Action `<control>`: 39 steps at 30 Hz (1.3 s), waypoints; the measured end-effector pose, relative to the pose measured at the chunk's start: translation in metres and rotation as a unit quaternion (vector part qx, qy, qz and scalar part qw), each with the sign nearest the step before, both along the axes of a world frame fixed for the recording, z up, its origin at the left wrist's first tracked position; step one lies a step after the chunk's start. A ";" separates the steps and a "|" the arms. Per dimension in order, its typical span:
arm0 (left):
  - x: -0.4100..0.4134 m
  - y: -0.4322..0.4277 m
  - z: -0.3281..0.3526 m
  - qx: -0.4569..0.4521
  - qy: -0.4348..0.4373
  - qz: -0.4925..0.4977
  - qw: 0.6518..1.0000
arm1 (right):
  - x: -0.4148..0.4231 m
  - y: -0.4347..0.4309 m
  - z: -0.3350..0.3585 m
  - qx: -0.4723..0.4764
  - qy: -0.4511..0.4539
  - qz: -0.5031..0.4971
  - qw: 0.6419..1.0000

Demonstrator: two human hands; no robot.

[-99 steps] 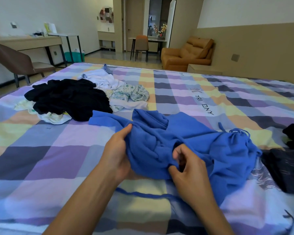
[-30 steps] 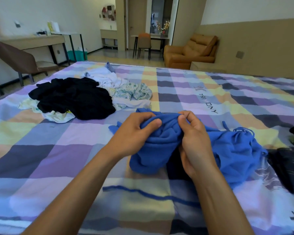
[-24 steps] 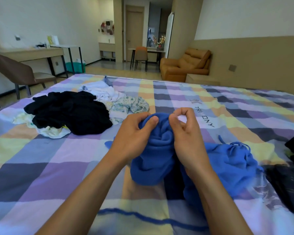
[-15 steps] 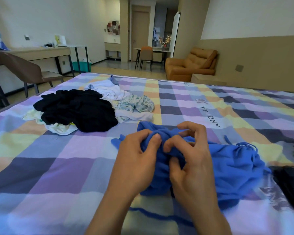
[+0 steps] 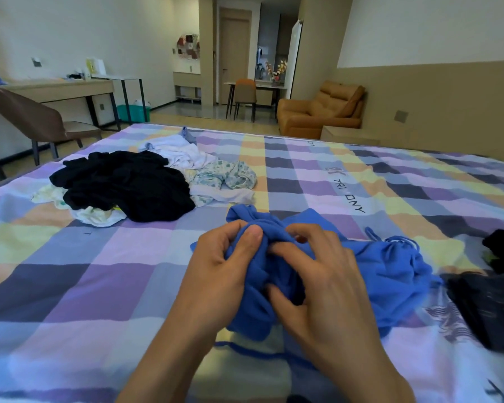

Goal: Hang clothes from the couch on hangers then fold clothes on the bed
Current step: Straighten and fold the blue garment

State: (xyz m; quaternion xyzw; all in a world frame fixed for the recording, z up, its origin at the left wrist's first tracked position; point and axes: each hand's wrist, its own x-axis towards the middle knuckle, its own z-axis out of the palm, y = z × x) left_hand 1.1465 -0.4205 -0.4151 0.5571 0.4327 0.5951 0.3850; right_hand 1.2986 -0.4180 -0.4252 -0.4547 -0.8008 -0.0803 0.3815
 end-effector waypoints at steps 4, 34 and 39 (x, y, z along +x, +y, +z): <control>-0.001 -0.002 -0.003 0.007 0.031 -0.034 0.999 | 0.000 0.004 -0.009 -0.034 -0.068 -0.053 0.996; -0.002 -0.007 0.025 -0.208 -0.045 -0.008 0.977 | -0.015 -0.005 0.037 -0.239 0.419 0.111 0.869; 0.005 0.000 0.007 -0.130 0.024 0.037 0.990 | -0.014 -0.001 0.031 -0.249 0.452 0.135 0.846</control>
